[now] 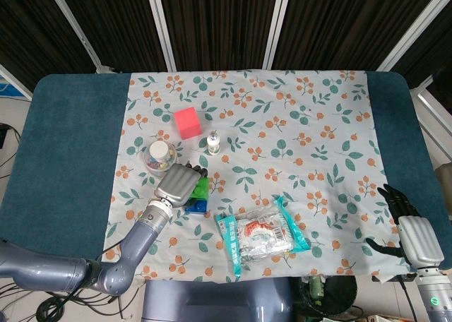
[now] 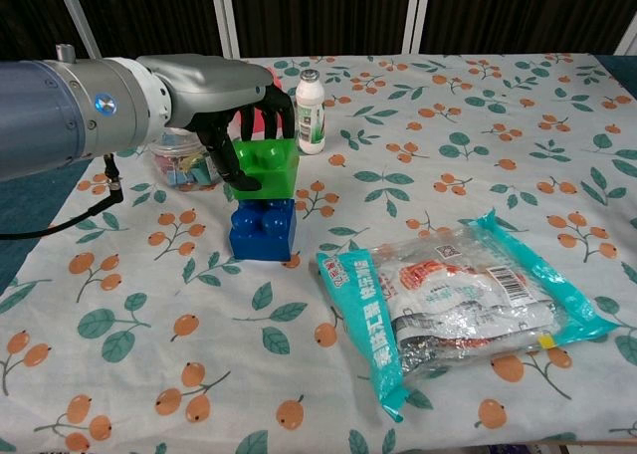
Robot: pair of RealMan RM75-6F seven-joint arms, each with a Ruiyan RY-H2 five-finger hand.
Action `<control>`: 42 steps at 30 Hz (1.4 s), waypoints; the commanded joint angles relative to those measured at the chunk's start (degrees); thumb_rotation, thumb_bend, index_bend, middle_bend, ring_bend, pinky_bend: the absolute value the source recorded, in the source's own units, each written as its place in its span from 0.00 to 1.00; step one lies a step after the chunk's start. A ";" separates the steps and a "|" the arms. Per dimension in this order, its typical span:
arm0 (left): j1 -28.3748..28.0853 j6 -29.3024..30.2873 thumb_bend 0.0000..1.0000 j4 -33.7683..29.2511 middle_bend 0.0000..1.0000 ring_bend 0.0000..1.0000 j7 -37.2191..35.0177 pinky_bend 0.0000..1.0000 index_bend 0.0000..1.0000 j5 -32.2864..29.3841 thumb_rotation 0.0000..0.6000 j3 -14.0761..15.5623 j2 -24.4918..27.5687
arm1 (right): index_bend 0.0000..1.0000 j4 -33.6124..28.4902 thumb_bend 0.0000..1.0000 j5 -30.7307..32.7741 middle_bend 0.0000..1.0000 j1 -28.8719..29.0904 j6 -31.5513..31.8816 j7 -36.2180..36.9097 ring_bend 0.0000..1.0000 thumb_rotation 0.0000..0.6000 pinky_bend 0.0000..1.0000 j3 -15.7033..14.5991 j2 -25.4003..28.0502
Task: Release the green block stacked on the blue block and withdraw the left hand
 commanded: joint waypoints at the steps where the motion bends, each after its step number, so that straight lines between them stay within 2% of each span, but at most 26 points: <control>1: -0.11 0.02 0.35 0.08 0.51 0.43 -0.15 0.50 0.53 -0.11 1.00 0.18 -0.02 | 0.02 0.00 0.22 0.06 0.00 -0.01 -0.02 0.05 0.00 1.00 0.21 0.02 -0.01; 26: -2.11 -0.01 0.35 0.20 0.51 0.43 -0.17 0.50 0.53 -1.78 1.00 1.03 0.77 | 0.02 0.07 0.22 0.19 0.00 0.03 -0.07 0.10 0.00 1.00 0.21 0.12 -0.06; 42: -3.09 -0.88 0.35 2.36 0.51 0.43 -0.65 0.50 0.53 -2.88 1.00 1.60 -0.55 | 0.02 0.21 0.22 0.23 0.00 0.06 -0.08 0.47 0.00 1.00 0.21 0.21 -0.03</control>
